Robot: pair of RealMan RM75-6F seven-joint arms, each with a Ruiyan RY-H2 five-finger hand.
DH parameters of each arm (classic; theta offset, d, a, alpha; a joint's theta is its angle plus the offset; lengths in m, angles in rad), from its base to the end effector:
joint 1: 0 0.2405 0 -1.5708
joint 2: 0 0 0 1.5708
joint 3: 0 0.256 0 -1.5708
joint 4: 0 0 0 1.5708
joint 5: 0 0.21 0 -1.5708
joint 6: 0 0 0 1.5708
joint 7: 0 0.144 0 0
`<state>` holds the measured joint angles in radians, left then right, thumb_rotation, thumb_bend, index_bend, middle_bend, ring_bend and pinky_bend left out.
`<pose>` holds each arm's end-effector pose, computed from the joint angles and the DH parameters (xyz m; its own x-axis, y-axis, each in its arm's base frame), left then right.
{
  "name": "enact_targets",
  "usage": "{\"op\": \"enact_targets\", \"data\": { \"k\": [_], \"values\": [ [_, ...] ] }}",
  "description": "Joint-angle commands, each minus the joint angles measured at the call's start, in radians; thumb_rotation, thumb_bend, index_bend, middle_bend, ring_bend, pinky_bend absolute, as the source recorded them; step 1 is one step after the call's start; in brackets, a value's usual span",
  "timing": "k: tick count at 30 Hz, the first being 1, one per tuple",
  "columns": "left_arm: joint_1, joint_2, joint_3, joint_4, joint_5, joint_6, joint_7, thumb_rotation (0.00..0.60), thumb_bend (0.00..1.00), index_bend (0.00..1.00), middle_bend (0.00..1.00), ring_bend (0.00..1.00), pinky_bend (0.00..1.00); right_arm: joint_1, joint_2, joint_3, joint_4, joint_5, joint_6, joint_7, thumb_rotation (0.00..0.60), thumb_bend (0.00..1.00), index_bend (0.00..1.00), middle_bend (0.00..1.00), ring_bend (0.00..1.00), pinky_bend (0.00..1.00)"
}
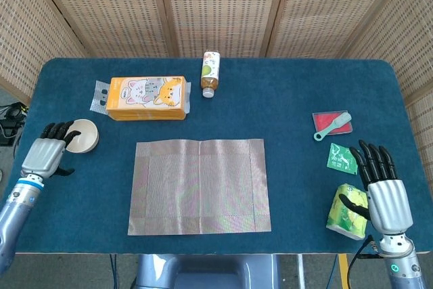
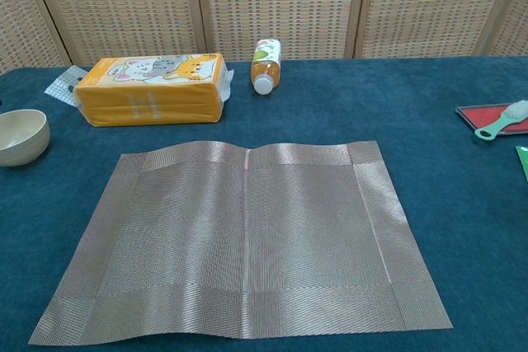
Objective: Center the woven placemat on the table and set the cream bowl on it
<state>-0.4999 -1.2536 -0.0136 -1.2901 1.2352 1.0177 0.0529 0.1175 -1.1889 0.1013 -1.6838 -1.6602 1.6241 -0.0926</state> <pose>-0.3262 0.3141 0.1085 0.5728 0.2582 0.7780 0.8166 -0.0964 -0.5692 -0.2522 -0.1936 0.1518 0.3228 0.2009 0.9249 -0.9123 -0.1939 0.3606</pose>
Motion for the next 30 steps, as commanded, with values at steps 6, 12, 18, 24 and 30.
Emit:
{"op": "enact_targets", "data": {
  "k": [6, 12, 18, 24, 30],
  "values": [
    [-0.048, -0.157, -0.03, 0.257, 0.004, -0.134, -0.156, 0.6, 0.0, 0.28, 0.0, 0.0, 0.0, 0.003, -0.004, 0.001, 0.002, 0.006, -0.009, -0.004, 0.6, 0.0, 0.0, 0.0, 0.0, 0.0],
    [-0.071, -0.223, -0.045, 0.363, -0.01, -0.197, -0.179, 0.6, 0.19, 0.4, 0.0, 0.0, 0.0, 0.004, -0.002, 0.005, 0.005, 0.012, -0.01, 0.004, 0.6, 0.0, 0.0, 0.0, 0.0, 0.0],
    [-0.075, -0.264, -0.053, 0.429, -0.013, -0.225, -0.195, 0.6, 0.44, 0.58, 0.0, 0.0, 0.0, 0.004, 0.001, 0.007, 0.006, 0.016, -0.009, 0.011, 0.6, 0.0, 0.0, 0.0, 0.0, 0.0],
    [-0.077, -0.27, -0.057, 0.447, -0.008, -0.244, -0.211, 0.6, 0.52, 0.67, 0.0, 0.0, 0.0, 0.005, 0.001, 0.005, 0.006, 0.013, -0.012, 0.013, 0.6, 0.0, 0.0, 0.0, 0.0, 0.0],
    [-0.058, -0.239, -0.052, 0.39, 0.044, -0.169, -0.236, 0.6, 0.52, 0.73, 0.0, 0.0, 0.0, 0.004, 0.001, 0.005, 0.005, 0.013, -0.011, 0.013, 0.6, 0.0, 0.0, 0.0, 0.0, 0.0]
  ]
}}
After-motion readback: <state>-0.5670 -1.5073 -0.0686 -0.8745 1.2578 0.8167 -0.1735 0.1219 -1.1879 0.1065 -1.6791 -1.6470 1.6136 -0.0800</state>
